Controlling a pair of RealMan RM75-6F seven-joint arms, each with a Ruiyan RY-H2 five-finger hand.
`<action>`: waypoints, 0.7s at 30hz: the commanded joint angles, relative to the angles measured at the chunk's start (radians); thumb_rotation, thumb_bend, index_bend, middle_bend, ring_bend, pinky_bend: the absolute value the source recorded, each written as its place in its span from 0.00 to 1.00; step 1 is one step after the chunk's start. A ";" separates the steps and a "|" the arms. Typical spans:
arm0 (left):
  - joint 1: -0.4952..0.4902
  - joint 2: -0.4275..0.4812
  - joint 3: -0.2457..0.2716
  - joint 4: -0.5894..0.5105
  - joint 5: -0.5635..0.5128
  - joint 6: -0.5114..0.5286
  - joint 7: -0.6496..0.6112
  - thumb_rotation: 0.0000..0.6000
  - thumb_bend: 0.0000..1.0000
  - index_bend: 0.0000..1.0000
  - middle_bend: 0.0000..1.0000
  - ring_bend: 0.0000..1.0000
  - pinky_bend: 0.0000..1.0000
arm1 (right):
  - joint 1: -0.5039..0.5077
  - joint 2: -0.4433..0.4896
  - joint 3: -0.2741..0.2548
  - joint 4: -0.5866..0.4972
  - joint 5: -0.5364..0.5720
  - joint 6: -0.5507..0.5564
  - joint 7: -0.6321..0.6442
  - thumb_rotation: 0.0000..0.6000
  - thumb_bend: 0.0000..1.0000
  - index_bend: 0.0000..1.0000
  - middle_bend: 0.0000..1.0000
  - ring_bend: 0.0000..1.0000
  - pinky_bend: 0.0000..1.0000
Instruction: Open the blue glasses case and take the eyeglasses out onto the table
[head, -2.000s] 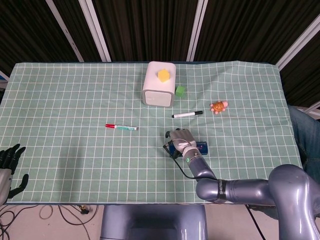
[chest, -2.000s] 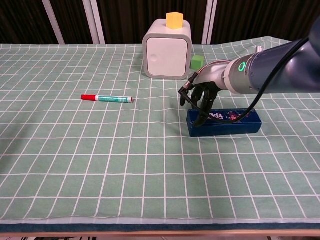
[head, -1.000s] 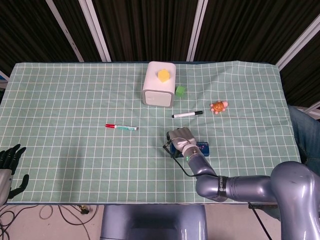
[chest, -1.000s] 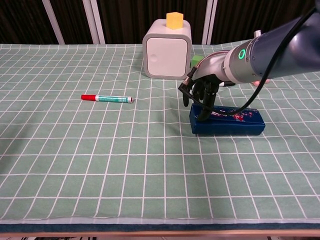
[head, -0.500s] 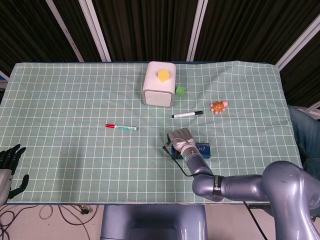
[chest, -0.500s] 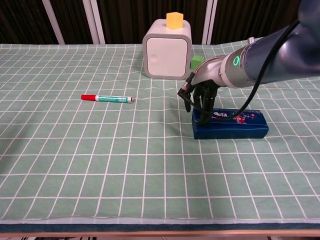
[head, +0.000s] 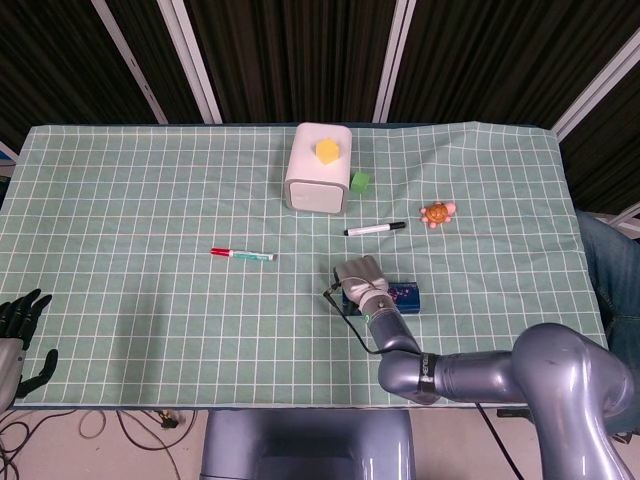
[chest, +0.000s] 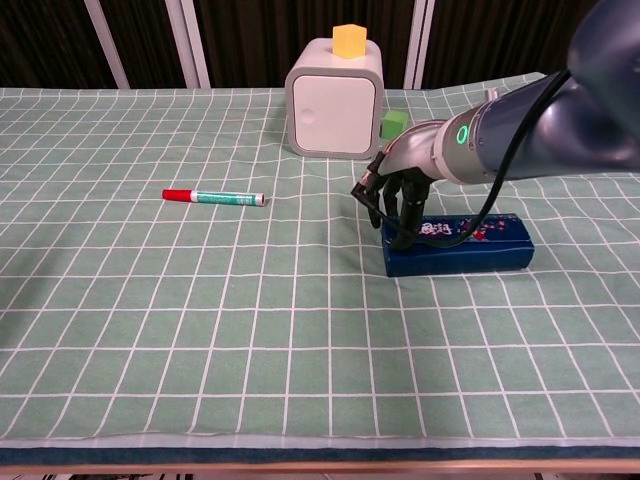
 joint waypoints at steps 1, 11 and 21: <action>0.000 0.000 0.000 0.000 -0.001 0.000 0.000 1.00 0.45 0.02 0.00 0.00 0.00 | 0.000 -0.006 0.003 0.008 0.005 0.003 -0.003 1.00 0.51 0.39 0.35 0.43 0.27; 0.000 0.001 0.001 -0.001 -0.002 -0.003 -0.001 1.00 0.45 0.02 0.00 0.00 0.00 | -0.031 -0.016 0.013 0.008 -0.070 0.043 0.018 1.00 0.29 0.39 0.30 0.30 0.25; -0.001 0.002 0.002 -0.004 -0.006 -0.007 0.001 1.00 0.45 0.02 0.00 0.00 0.00 | -0.043 -0.022 0.012 0.011 -0.089 0.073 -0.008 1.00 0.21 0.35 0.20 0.12 0.23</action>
